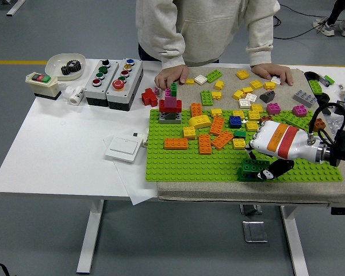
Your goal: Pick up the brick,pile it on top of brick,press brick,pick up the brick,pile it on top of brick,press brick
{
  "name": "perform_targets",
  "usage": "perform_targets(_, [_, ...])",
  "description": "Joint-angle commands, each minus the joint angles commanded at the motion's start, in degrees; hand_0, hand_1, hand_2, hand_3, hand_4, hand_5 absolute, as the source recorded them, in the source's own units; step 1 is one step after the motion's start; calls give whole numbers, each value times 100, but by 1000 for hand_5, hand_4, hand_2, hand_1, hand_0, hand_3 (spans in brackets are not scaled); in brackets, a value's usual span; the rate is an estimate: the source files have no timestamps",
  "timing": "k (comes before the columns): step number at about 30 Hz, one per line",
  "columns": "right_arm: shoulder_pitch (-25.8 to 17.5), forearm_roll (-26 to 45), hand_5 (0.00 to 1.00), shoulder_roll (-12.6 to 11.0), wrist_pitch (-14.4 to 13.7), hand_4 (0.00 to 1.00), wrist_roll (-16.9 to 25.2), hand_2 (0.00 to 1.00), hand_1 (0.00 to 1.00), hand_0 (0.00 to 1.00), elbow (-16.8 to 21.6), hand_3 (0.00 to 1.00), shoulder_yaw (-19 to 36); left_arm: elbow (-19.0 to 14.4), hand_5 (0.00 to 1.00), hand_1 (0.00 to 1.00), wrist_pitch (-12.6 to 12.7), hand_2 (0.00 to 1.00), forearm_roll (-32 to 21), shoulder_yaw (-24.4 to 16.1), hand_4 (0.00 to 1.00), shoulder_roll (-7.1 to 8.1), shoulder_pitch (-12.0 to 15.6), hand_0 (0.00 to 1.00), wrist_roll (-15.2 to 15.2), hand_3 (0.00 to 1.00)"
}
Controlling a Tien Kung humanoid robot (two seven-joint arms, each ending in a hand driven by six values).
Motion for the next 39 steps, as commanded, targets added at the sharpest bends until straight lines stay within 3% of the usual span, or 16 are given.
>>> perform_targets(39, [-23, 33, 590, 0, 153, 916, 7, 217, 130, 221, 19, 489, 84, -10, 667, 716, 26, 722, 77, -26, 670, 0, 18, 645, -30, 585])
